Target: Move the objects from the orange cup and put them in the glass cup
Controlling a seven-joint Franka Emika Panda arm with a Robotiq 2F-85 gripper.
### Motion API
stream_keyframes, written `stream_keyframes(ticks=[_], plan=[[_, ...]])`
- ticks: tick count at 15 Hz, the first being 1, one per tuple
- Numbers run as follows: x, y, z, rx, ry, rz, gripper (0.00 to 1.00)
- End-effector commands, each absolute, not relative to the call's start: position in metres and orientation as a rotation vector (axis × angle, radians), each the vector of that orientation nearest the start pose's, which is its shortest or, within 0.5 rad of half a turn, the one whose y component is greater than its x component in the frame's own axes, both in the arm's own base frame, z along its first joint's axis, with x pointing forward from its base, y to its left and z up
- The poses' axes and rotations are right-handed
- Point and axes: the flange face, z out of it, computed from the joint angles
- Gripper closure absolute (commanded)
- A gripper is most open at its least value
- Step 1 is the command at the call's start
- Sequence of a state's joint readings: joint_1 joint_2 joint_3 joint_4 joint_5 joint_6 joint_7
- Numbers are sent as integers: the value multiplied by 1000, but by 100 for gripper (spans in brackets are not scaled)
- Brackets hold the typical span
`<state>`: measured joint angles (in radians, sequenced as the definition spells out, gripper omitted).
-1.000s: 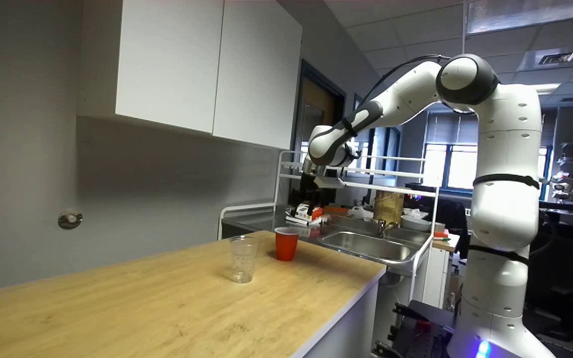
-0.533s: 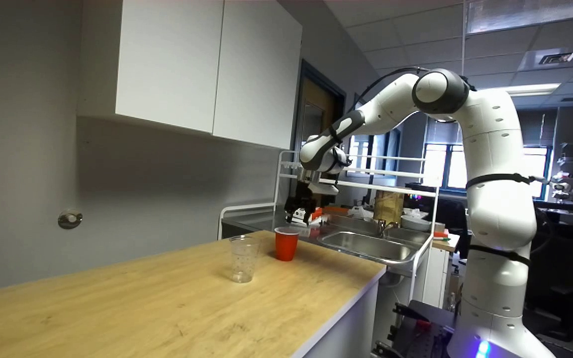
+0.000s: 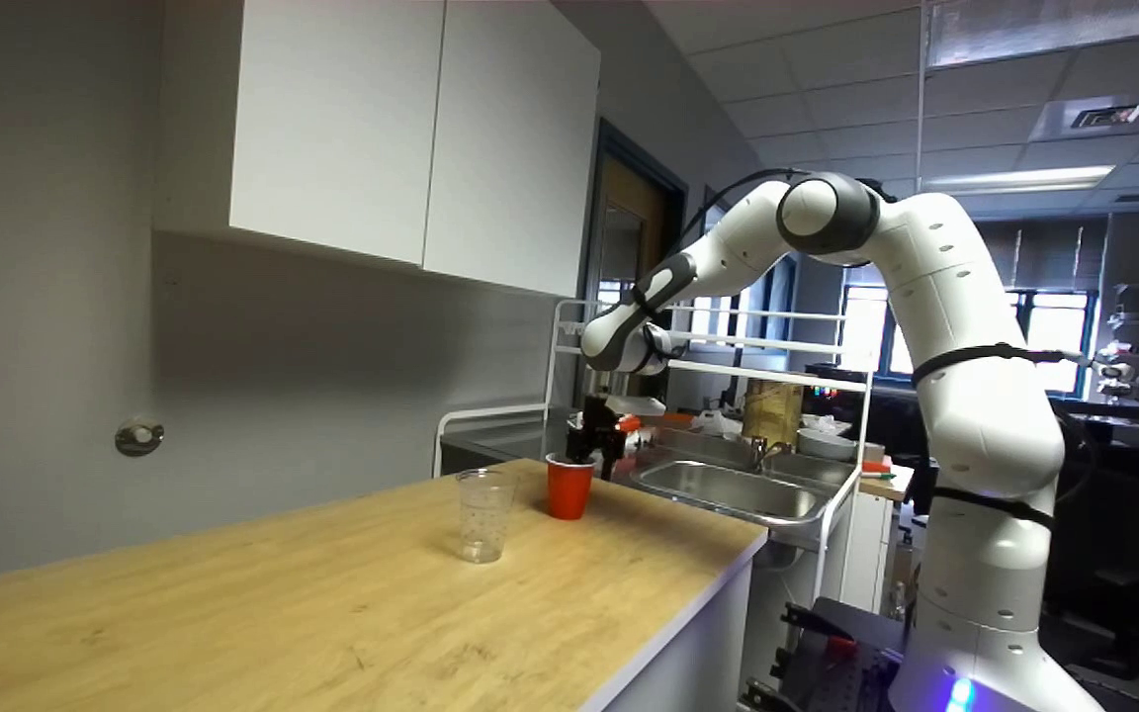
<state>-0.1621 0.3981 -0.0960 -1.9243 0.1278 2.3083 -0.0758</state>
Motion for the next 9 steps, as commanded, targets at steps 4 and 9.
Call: stream_keyframes(ticks=[4, 9], plan=[[611, -156, 288, -3050, 380, 50, 70], [609, -148, 297, -3054, 365, 56, 97]])
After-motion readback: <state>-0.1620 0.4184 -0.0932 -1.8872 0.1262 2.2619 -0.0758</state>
